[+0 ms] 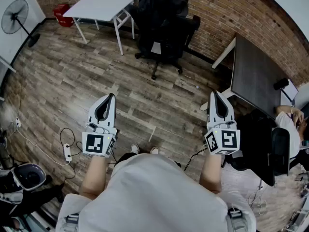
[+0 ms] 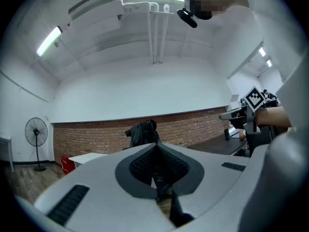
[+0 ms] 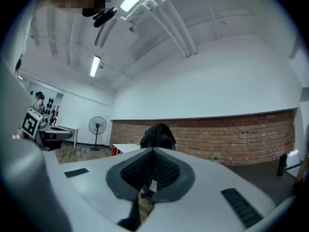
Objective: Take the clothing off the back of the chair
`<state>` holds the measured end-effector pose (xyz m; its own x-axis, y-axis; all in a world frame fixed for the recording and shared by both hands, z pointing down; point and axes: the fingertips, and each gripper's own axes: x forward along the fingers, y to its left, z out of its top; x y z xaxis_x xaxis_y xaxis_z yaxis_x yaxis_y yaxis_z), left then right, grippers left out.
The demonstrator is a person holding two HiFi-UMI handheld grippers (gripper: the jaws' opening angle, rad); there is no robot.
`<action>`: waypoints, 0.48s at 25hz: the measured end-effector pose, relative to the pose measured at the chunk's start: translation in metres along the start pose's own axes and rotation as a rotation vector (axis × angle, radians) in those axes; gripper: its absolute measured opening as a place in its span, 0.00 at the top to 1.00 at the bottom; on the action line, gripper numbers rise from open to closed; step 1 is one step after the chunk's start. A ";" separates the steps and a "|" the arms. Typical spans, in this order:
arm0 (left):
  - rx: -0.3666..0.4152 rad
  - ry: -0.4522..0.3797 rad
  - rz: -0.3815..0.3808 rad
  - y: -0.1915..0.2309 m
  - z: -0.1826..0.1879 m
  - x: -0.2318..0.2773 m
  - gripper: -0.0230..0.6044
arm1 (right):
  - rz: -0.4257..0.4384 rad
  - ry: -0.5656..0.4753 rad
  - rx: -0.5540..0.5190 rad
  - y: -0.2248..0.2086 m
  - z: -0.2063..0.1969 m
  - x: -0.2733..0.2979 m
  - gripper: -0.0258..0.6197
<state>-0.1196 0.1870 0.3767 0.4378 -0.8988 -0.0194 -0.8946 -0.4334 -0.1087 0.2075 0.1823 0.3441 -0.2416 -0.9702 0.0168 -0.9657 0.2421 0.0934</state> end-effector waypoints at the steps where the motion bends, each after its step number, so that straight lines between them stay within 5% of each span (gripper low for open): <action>1: -0.001 -0.001 0.003 0.000 0.000 0.000 0.93 | 0.002 -0.001 -0.002 -0.001 0.000 0.000 0.93; 12: -0.016 0.005 0.046 -0.008 -0.010 -0.009 0.93 | 0.106 -0.009 0.069 -0.007 -0.010 0.010 0.93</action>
<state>-0.1176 0.1972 0.3880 0.3954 -0.9183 -0.0196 -0.9153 -0.3921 -0.0921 0.2128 0.1713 0.3531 -0.3432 -0.9391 0.0144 -0.9389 0.3435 0.0233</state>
